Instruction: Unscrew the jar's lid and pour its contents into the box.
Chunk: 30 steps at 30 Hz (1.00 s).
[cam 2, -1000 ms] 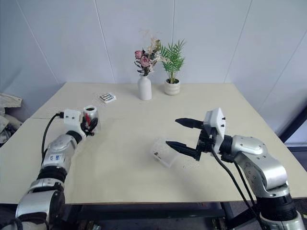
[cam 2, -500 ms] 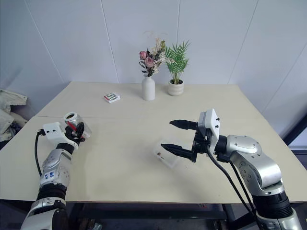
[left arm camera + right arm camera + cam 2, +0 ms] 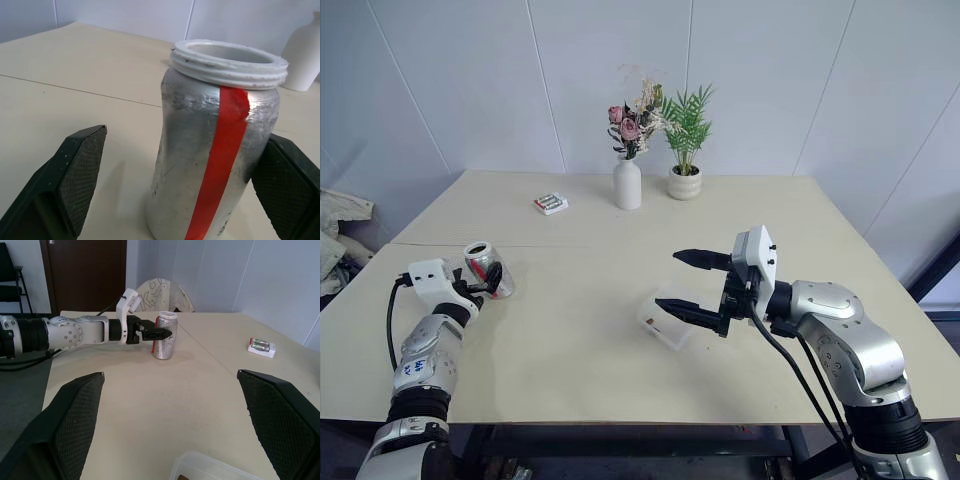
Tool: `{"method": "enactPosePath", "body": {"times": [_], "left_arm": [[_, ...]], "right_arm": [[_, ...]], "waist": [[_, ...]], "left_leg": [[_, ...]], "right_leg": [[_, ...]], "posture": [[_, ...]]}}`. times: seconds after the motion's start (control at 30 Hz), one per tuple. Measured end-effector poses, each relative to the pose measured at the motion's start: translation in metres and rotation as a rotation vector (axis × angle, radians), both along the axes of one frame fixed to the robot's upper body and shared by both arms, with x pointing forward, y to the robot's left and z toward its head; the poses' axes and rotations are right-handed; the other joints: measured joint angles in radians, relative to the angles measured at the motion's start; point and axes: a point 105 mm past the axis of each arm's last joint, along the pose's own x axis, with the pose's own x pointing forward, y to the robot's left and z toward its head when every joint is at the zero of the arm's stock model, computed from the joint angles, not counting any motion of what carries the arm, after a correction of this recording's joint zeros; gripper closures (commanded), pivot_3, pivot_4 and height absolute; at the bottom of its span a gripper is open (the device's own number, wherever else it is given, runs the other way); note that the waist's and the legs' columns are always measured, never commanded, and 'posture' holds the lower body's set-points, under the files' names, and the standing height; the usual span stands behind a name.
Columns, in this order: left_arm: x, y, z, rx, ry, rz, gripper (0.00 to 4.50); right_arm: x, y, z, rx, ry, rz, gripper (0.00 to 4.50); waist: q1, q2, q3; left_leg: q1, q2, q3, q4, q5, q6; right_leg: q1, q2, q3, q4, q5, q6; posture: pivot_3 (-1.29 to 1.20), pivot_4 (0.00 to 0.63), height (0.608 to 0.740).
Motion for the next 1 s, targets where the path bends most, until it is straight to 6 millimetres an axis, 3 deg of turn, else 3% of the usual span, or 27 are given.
{"method": "enactPosePath", "body": {"times": [0.47, 0.63, 0.83, 0.9, 1.0], "left_arm": [[-0.035, -0.014, 0.004, 0.243, 0.002, -0.130, 0.03], [-0.061, -0.016, 0.012, 0.416, 0.012, -0.221, 0.03], [-0.104, -0.037, 0.020, 0.549, 0.023, -0.538, 0.03], [-0.117, -0.046, 0.026, 0.607, 0.028, -0.675, 0.03], [-0.133, -0.054, 0.030, 0.741, 0.054, -0.854, 0.03]], "right_arm": [[0.002, -0.001, -0.002, 0.002, 0.011, -0.002, 0.00], [0.001, -0.005, -0.005, -0.014, 0.024, -0.006, 0.00], [-0.003, -0.019, -0.007, -0.082, 0.035, -0.014, 0.00], [-0.006, -0.025, -0.006, -0.112, 0.034, -0.007, 0.00], [-0.010, -0.033, -0.010, -0.165, 0.039, -0.004, 0.00]], "waist": [[0.000, 0.000, 0.000], [-0.003, 0.000, 0.000], [0.000, 0.000, 0.000], [0.001, 0.000, 0.000], [0.000, 0.000, 0.000]], "left_leg": [[0.000, 0.001, 0.001, -0.003, 0.000, 0.000], [0.000, 0.002, 0.002, -0.010, 0.000, 0.000], [0.000, 0.003, 0.003, -0.017, -0.001, 0.000], [0.000, 0.003, 0.004, -0.017, -0.001, 0.000], [0.000, 0.003, 0.005, -0.018, -0.001, 0.000]], "right_leg": [[0.000, 0.000, 0.000, -0.004, 0.000, -0.002], [0.000, 0.000, 0.000, -0.010, 0.001, -0.004], [-0.002, -0.002, -0.001, -0.016, -0.002, -0.008], [-0.002, -0.002, -0.001, -0.016, -0.010, -0.024], [-0.002, -0.002, 0.000, -0.017, -0.011, -0.024]], "posture": [[0.00, 0.150, 0.740], [0.00, 0.150, 0.740], [0.00, 0.150, 0.740], [0.00, 0.150, 0.740], [0.00, 0.150, 0.740]]}}
